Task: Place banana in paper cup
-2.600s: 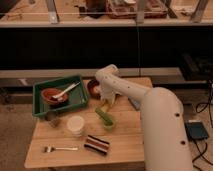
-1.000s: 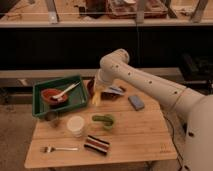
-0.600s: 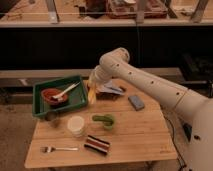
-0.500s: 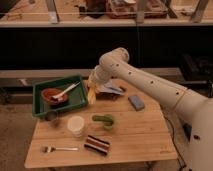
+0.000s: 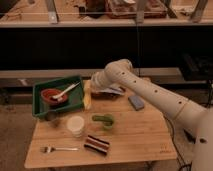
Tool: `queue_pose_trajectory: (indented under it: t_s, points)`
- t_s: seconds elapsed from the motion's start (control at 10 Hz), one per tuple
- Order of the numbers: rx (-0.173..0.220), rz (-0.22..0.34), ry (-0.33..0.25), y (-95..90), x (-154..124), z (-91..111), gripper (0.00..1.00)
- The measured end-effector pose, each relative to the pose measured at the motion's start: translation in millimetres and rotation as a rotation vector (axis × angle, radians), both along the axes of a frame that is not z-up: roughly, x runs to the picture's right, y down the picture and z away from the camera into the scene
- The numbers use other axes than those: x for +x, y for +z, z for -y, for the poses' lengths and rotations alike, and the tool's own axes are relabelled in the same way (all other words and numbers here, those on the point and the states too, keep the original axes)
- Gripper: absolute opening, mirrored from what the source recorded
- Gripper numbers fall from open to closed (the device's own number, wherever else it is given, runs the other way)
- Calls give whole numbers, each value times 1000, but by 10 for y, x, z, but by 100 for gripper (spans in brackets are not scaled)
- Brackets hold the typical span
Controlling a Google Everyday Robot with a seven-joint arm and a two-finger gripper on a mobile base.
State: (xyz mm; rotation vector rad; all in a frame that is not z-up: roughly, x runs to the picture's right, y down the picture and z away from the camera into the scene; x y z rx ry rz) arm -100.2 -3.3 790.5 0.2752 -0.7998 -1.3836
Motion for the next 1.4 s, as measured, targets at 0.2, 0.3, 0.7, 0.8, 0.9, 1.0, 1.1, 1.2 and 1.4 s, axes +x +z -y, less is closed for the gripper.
queue_pose_trajectory:
  t_s: [0.2,0.3,0.7,0.8,0.9,1.0,1.1,1.2,1.4]
  points:
    - [30,162,7,-79,-264,-87,0]
    - [63,236,4,-148,-284,-64,0]
    - [92,418,-34,-406,-404,-146,0]
    - [118,441,-64,-476,-443,-210,0]
    - [143,448,-92,-522,-494,-271,0]
    - [173,455,-112,-554,-558,-336,0]
    - [211,455,-120,-585,-582,-382,0]
    - [248,453,-130,-612,-607,-428,0]
    - [277,460,-144,-618,-684,-495,0]
